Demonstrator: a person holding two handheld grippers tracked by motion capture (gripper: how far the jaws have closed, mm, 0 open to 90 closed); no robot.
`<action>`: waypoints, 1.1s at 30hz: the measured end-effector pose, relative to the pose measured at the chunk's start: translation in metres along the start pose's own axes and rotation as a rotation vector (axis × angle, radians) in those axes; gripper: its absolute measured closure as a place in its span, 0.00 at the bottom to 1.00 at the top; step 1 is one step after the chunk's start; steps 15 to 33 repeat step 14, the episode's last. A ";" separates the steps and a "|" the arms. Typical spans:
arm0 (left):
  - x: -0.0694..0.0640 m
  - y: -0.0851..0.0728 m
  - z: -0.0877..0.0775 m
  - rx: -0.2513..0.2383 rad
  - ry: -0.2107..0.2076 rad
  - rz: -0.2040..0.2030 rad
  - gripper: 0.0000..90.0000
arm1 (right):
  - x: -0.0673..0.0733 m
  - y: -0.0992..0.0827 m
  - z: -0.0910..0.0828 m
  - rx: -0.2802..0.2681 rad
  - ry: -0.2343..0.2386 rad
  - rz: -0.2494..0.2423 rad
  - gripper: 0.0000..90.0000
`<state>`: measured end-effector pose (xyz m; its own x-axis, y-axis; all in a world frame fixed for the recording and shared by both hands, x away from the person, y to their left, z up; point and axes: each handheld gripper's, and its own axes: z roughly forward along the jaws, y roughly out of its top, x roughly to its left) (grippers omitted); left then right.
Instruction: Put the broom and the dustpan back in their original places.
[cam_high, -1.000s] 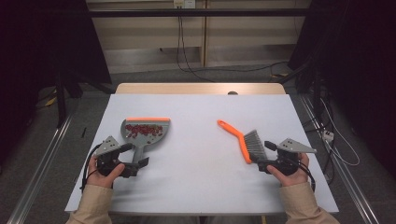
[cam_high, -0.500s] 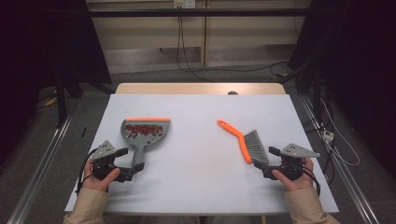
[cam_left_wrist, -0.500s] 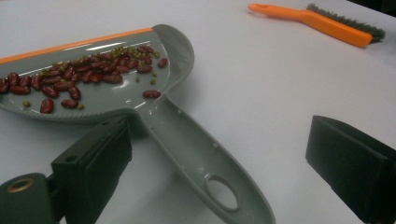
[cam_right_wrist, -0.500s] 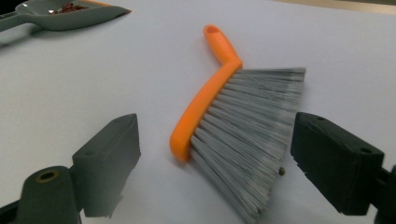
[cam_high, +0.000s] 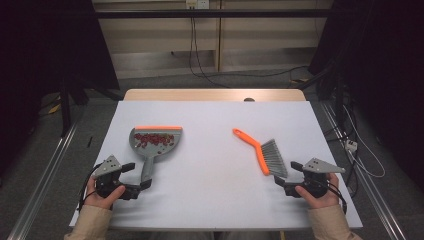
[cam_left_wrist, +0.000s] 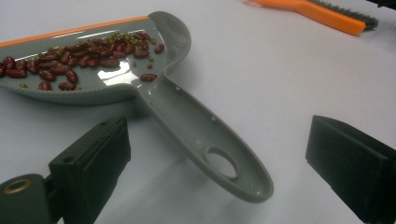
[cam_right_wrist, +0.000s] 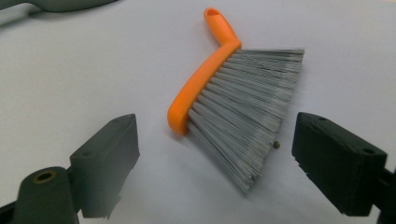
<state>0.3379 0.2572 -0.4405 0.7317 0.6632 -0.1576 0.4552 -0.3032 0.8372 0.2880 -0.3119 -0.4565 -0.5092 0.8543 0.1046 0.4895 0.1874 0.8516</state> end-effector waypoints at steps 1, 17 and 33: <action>0.000 0.000 -0.001 -0.006 0.002 0.001 0.07 | 0.000 0.000 0.000 -0.003 0.001 -0.002 0.16; -0.001 0.000 0.003 -0.002 0.003 0.000 0.07 | 0.002 0.001 0.002 -0.004 0.010 -0.014 0.16; -0.001 0.000 0.003 -0.002 0.003 0.000 0.07 | 0.002 0.001 0.002 -0.004 0.010 -0.014 0.16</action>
